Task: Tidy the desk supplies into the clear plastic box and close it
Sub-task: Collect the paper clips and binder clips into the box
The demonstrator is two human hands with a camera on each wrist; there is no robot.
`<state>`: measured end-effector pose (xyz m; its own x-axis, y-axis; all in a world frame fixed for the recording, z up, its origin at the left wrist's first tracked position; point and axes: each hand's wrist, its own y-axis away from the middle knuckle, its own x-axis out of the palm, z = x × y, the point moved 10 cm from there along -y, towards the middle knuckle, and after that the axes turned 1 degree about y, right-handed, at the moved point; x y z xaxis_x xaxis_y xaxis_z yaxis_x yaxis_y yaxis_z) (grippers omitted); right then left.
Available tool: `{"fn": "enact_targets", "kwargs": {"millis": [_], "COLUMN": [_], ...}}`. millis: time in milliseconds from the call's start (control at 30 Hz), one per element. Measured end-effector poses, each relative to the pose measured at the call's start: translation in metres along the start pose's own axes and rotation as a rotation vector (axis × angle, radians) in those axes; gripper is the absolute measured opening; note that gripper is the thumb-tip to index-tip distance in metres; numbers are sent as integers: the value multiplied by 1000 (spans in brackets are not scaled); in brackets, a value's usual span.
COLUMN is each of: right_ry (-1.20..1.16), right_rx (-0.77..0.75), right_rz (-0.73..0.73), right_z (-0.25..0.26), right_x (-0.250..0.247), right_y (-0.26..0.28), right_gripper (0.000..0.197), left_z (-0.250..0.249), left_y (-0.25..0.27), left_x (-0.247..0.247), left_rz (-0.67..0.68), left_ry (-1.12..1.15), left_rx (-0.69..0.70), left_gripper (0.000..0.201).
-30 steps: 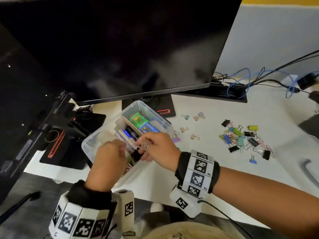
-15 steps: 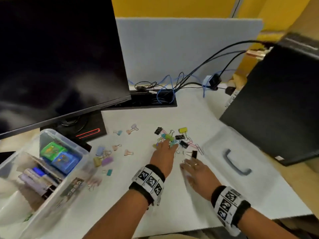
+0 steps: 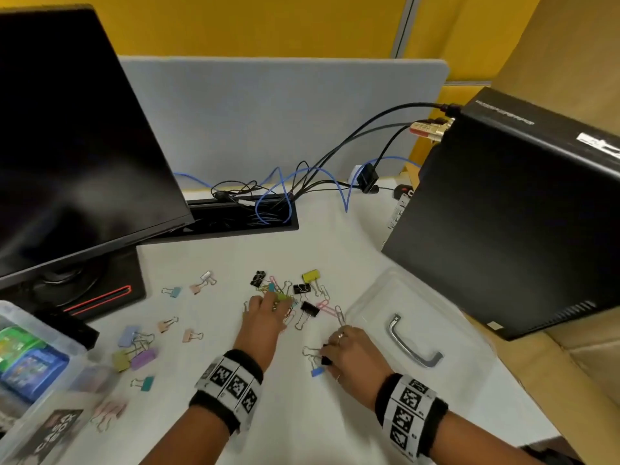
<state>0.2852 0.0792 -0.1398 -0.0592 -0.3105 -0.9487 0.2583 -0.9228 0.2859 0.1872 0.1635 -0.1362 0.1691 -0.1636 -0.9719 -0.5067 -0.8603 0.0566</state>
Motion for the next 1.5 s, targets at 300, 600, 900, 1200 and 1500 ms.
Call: {"fn": "enact_targets", "kwargs": {"millis": [300, 600, 900, 1200, 1500], "right_ry": [-251, -30, -221, -257, -136], "right_rx": [154, 140, 347, 147, -54], "right_rz": [-215, -73, -196, -206, -37], "right_z": [-7, -6, -83, -69, -25], "right_x": [-51, -25, -64, -79, -58], "right_y": [-47, -68, -69, -90, -114], "right_gripper": [32, 31, 35, 32, 27], "left_z": [47, 76, 21, 29, 68], "left_y": [60, 68, -35, -41, 21], "left_x": [-11, -27, -24, -11, -14], "left_rz": [-30, 214, 224, 220, 244], "left_ry": [105, 131, 238, 282, 319], "left_rx": [-138, -237, -150, -189, -182], "left_gripper": [64, 60, 34, 26, 13]}}
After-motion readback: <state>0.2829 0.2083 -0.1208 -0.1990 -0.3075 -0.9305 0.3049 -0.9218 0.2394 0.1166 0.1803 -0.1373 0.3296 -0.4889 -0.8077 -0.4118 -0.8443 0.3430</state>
